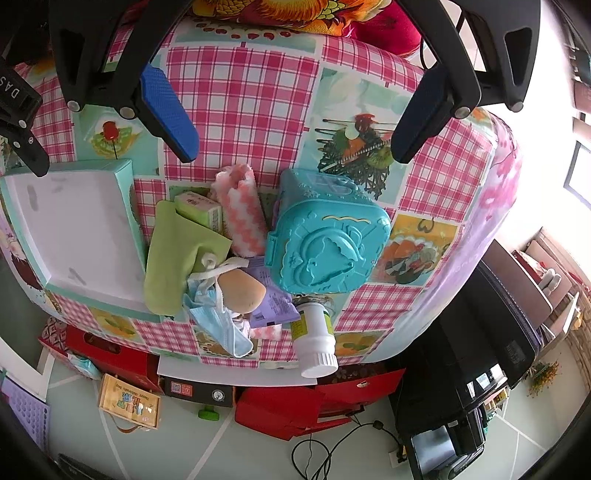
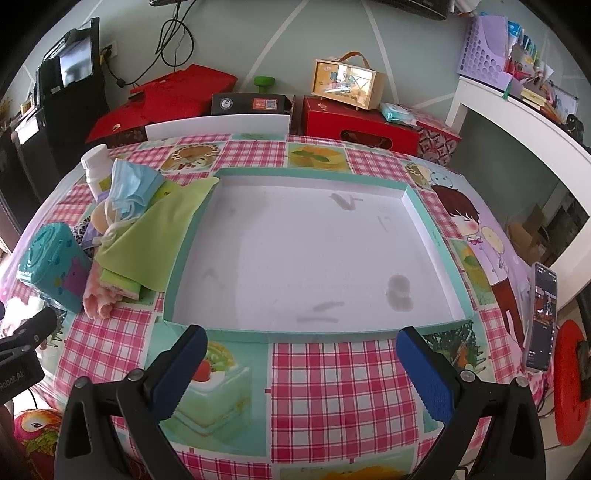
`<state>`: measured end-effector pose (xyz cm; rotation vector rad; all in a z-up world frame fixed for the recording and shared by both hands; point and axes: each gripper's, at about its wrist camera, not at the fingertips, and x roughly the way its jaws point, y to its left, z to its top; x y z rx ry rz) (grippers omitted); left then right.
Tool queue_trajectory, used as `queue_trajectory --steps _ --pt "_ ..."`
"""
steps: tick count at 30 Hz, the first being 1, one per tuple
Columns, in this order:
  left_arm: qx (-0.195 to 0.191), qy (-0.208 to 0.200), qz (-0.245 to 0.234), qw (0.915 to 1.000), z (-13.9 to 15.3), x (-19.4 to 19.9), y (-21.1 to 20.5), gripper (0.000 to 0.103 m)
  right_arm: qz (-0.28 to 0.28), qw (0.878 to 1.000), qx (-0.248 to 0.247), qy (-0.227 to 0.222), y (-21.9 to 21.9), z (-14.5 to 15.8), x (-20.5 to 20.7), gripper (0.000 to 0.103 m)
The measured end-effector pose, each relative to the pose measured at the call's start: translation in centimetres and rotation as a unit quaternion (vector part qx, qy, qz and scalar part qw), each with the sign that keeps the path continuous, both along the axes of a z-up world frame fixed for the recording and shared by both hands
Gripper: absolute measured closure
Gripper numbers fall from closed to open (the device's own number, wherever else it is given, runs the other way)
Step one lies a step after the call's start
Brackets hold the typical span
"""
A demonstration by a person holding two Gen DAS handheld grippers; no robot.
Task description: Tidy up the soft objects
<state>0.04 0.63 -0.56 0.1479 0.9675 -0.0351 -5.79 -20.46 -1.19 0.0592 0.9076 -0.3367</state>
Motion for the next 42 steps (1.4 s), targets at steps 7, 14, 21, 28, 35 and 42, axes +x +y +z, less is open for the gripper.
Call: queue_trajectory --steps 7,14,21,28,35,42 --pt "0.001 0.002 0.0 1.0 -0.1 0.02 -0.02 0.0 0.0 1.0 0.0 0.0 0.0 -0.01 -0.01 0.0" --pt "0.0 0.003 0.001 1.0 -0.17 0.06 -0.01 0.0 0.004 1.0 -0.006 -0.001 0.03 0.08 -0.12 0.0" --pt "0.0 0.003 0.001 1.0 -0.21 0.06 0.01 0.0 0.007 1.0 -0.011 0.0 0.21 0.07 -0.08 0.0" --pt "0.0 0.004 0.001 1.0 -0.39 0.01 0.09 0.0 0.006 1.0 -0.011 0.0 0.25 0.04 -0.06 0.0" --pt "-0.001 0.004 0.001 1.0 -0.41 0.02 0.14 0.0 0.007 1.0 -0.012 -0.001 0.35 0.02 -0.07 0.0" --pt "-0.001 0.005 0.001 1.0 -0.39 0.05 0.16 0.0 0.008 1.0 -0.012 -0.001 0.36 0.04 -0.08 0.0"
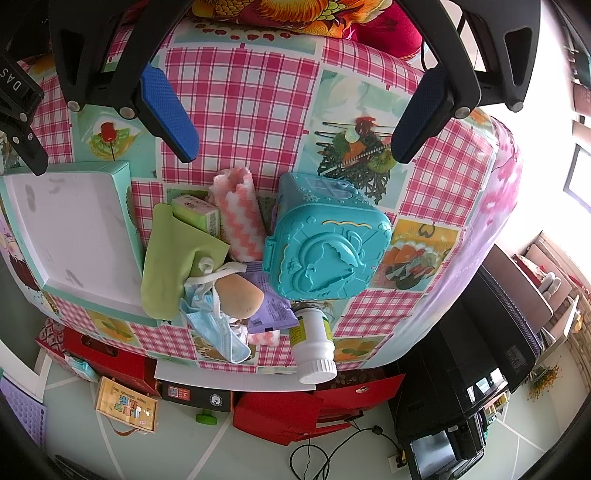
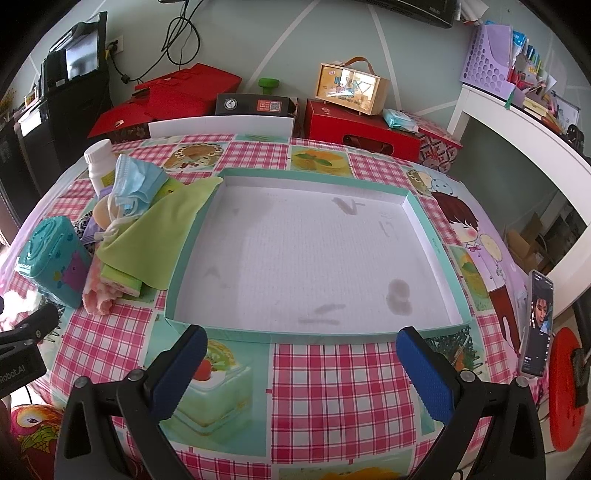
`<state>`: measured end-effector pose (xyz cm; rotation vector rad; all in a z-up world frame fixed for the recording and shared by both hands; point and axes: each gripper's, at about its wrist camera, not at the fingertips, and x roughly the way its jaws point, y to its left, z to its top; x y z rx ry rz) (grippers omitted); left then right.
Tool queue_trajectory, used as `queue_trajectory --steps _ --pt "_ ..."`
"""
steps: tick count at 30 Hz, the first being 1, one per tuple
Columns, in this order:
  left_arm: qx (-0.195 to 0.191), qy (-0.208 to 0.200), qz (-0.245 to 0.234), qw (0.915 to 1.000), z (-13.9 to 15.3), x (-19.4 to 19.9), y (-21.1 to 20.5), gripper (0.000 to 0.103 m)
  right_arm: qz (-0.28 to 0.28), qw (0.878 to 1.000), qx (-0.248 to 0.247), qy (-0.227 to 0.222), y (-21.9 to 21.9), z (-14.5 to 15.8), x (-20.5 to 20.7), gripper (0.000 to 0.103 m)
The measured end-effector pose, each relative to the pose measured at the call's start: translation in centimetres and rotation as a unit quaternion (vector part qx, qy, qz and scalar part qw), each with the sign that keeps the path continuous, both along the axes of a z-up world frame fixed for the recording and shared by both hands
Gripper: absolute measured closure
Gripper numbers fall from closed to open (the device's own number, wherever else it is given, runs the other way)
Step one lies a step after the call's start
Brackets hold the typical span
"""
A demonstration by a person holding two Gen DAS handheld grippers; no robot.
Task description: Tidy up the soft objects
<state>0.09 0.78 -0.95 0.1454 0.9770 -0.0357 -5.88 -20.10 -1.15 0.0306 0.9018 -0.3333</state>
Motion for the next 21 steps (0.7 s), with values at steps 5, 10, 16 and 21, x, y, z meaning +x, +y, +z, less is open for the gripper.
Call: queue_trajectory --steps 5,10,16,21 --pt "0.0 0.0 0.0 1.0 0.0 0.0 0.0 0.0 0.0 1.0 0.0 0.0 0.0 0.0 0.0 0.0" --pt "-0.001 0.0 0.003 1.0 -0.2 -0.1 0.2 0.0 0.0 1.0 0.0 -0.001 0.0 0.0 0.0 0.0" --pt "-0.006 0.001 0.0 1.0 0.1 -0.2 0.2 0.0 0.0 1.0 0.003 -0.012 -0.1 0.5 -0.3 0.0" --pt "-0.077 0.007 -0.021 0.9968 1.5 -0.5 0.5 0.0 0.007 0.998 0.027 -0.061 -0.7 2.4 -1.0 0.0"
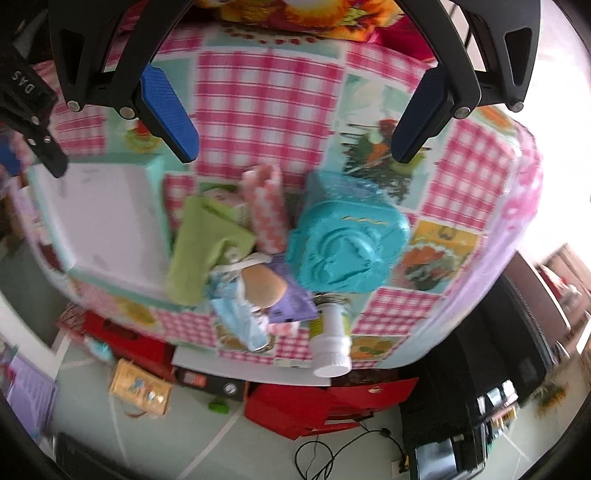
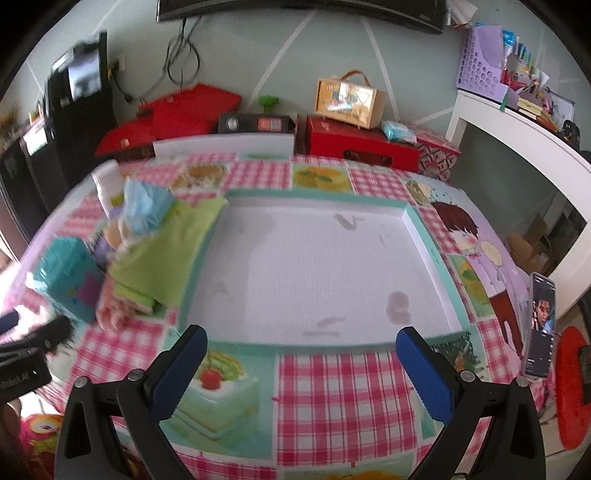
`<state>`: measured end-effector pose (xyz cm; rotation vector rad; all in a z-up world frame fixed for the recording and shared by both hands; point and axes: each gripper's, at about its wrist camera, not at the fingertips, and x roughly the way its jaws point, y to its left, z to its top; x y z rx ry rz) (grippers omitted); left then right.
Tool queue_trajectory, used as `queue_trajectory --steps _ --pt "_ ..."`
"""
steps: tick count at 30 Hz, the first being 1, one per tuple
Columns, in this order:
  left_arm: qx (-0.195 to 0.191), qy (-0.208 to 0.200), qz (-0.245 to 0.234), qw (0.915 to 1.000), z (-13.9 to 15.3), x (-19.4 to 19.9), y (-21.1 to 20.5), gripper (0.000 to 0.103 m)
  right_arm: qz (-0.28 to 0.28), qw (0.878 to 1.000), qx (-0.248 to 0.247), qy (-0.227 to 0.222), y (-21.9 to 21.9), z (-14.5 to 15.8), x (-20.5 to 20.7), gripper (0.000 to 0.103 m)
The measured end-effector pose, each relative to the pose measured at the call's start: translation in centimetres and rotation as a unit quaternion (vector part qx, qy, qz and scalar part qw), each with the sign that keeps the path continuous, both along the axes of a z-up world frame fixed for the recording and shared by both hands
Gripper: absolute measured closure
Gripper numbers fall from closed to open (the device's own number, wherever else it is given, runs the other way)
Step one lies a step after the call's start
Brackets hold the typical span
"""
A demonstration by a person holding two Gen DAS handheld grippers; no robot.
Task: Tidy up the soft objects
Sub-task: 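Grasp the blue face mask with the left tool while the right tool grasps the green cloth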
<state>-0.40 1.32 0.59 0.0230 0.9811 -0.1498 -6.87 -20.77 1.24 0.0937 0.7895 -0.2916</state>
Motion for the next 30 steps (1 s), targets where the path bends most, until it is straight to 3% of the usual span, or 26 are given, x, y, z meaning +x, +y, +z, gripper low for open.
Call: queue_trajectory --steps 6,15,21,30 --pt "0.001 -0.014 0.003 0.9999 3.6 2.0 -0.3 0.0 0.015 0.999 0.017 -0.049 -0.2 3.0 1.3 0.0" --pt "-0.039 0.0 0.038 0.9985 6.8 8.5 1.0 0.0 0.051 0.99 0.089 -0.094 -0.8 6.2 5.8 0.0" --pt "-0.045 -0.007 0.047 0.9978 7.1 12.2 0.0 0.0 0.056 0.988 0.106 -0.099 -1.4 6.6 9.9 0.0" --pt "-0.07 -0.02 0.045 0.9963 5.2 16.3 -1.9 0.0 0.058 0.992 0.098 -0.054 -1.9 4.9 15.4 0.0"
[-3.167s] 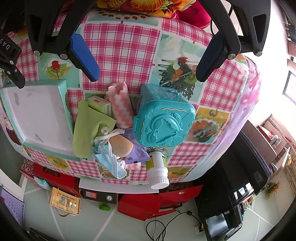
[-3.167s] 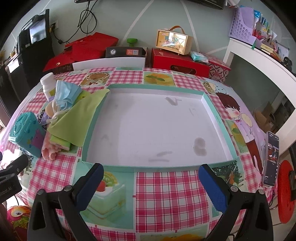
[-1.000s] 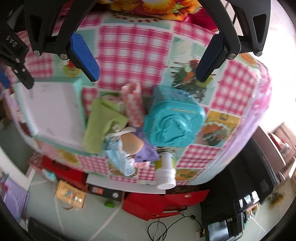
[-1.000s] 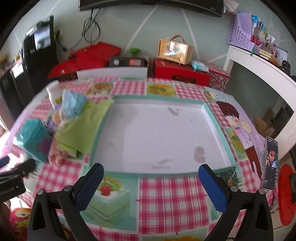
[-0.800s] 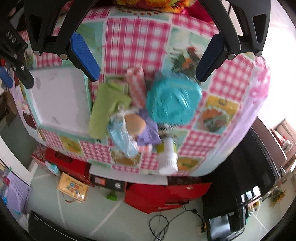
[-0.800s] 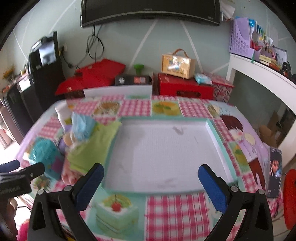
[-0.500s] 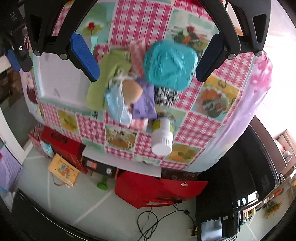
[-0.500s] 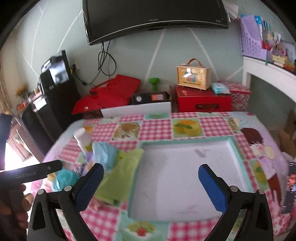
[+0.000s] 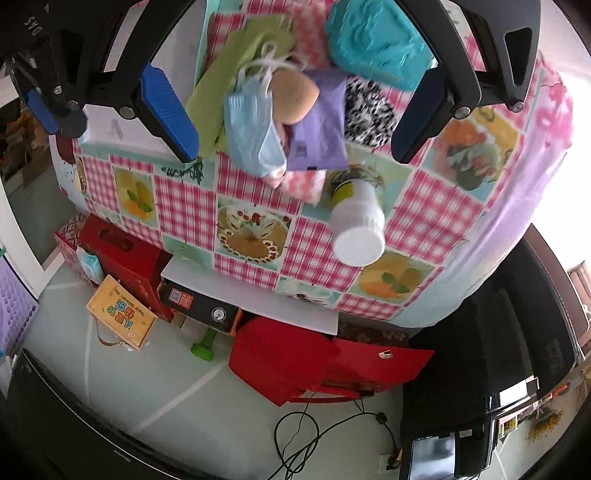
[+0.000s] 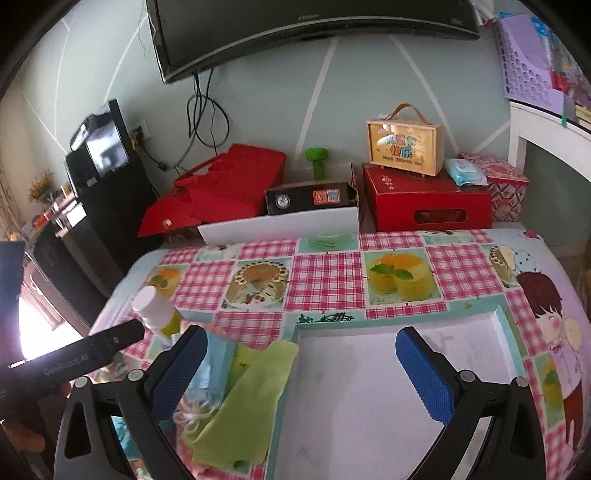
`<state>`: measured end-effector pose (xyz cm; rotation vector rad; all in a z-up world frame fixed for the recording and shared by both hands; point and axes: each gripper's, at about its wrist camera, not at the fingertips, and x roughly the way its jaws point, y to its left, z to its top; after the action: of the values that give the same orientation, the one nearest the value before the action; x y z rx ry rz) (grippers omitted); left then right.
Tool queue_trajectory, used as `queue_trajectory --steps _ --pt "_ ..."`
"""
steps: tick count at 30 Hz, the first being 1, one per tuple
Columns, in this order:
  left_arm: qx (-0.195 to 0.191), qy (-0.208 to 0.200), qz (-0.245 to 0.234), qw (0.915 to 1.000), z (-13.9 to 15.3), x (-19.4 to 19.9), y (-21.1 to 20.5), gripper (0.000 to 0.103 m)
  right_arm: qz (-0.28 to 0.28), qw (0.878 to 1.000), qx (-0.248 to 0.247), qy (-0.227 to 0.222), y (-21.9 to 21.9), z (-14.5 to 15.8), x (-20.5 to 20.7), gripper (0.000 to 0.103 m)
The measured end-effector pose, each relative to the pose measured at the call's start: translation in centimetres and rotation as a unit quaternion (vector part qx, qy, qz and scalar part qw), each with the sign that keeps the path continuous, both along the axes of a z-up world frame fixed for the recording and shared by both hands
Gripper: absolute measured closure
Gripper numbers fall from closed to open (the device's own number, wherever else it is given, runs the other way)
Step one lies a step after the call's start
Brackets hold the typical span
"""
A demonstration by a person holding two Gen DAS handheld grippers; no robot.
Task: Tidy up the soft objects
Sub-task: 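Grasp the blue face mask with the left tool while the right tool grasps the green cloth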
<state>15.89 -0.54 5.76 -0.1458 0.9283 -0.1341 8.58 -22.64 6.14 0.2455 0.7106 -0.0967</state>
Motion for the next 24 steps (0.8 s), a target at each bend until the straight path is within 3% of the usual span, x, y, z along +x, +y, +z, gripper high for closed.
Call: queue_trajectory --steps 7,11,15,24 --pt "-0.005 0.015 -0.014 0.9998 -1.6 1.9 -1.3 0.0 -0.001 0.998 -0.006 0.056 -1.1 -1.7 3.1 0.0" --pt "0.018 0.035 -0.021 0.999 -2.3 2.9 -2.1 0.0 -0.001 0.998 0.008 0.059 -1.7 -2.3 3.8 0.0" --pt "0.014 0.054 -0.021 0.9982 -3.3 3.0 -2.3 0.0 0.01 0.998 0.024 0.065 -1.5 -3.3 4.2 0.0" --pt "0.019 0.074 -0.041 0.9962 -5.1 3.0 -3.6 0.001 0.019 0.995 0.02 0.1 -0.6 -5.4 3.8 0.011"
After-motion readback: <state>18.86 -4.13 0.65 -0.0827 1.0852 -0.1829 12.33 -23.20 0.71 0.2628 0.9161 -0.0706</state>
